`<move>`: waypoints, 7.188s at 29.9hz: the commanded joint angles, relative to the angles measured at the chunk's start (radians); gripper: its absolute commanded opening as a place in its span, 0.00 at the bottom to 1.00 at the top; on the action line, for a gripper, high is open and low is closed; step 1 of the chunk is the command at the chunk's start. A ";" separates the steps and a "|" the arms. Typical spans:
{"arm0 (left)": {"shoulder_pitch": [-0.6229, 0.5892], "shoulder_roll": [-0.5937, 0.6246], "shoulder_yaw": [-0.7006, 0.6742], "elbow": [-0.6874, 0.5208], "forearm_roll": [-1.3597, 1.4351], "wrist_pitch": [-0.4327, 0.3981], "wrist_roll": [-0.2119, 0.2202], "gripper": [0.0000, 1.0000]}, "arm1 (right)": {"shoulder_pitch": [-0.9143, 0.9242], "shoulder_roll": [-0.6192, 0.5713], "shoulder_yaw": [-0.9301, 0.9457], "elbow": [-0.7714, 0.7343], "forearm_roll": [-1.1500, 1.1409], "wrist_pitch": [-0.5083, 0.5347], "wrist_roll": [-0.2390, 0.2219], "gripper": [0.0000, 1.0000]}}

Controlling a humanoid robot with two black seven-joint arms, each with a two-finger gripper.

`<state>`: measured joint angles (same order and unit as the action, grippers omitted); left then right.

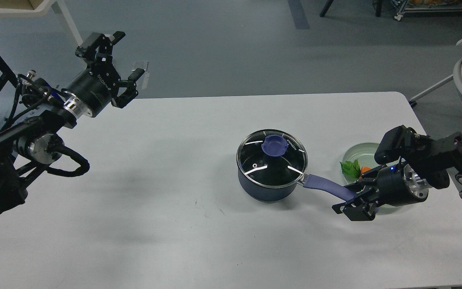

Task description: Open pot lid

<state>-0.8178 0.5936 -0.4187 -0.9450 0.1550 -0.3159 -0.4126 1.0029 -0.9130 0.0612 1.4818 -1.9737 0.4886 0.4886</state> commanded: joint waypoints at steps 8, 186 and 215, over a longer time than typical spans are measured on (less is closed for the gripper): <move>-0.001 -0.001 0.001 0.000 0.003 0.000 -0.008 0.99 | 0.009 0.000 0.002 -0.011 -0.001 0.000 0.000 0.40; 0.048 0.462 0.560 -0.199 1.445 0.556 -0.076 0.98 | 0.006 -0.007 0.011 -0.009 0.003 0.000 0.000 0.33; -0.121 0.104 0.195 0.072 -0.253 0.031 0.121 0.99 | 0.005 -0.010 0.008 -0.009 0.006 0.000 0.000 0.38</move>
<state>-0.9402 0.7109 -0.2167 -0.8960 -0.0873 -0.2517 -0.3067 1.0080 -0.9237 0.0700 1.4725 -1.9681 0.4887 0.4886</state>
